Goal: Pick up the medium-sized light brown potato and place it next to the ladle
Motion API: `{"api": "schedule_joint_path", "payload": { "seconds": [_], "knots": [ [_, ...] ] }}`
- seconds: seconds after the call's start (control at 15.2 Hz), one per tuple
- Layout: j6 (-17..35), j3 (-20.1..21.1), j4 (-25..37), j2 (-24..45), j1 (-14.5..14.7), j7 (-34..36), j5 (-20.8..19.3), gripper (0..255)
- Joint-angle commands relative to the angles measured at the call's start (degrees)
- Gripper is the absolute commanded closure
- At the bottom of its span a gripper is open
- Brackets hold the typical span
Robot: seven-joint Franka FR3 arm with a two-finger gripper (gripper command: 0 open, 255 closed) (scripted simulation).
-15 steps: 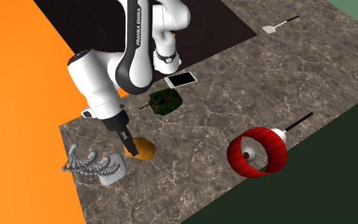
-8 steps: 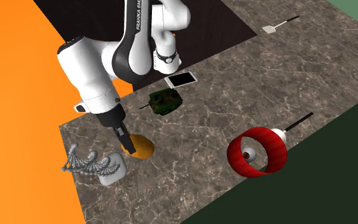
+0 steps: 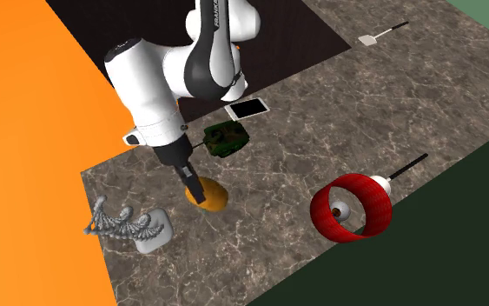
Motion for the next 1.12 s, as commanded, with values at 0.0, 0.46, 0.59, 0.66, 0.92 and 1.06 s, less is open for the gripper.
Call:
{"api": "schedule_joint_path", "payload": {
  "seconds": [0.0, 0.46, 0.59, 0.66, 0.92, 1.06],
  "knots": [
    [1.57, 2.36, -2.14, -1.96, 0.70, 4.12, -1.69, 255],
    [6.53, 11.34, -7.81, -6.12, 2.41, 17.33, -5.98, 255],
    [7.65, 14.21, -8.81, -6.81, 2.67, 21.38, -7.25, 255],
    [8.15, 15.68, -9.21, -7.07, 2.78, 23.46, -7.92, 255],
    [9.84, 21.97, -10.08, -7.61, 2.70, 32.04, -10.79, 255],
    [10.48, 25.31, -10.10, -7.58, 2.39, 36.52, -12.45, 255]
  ]
}}
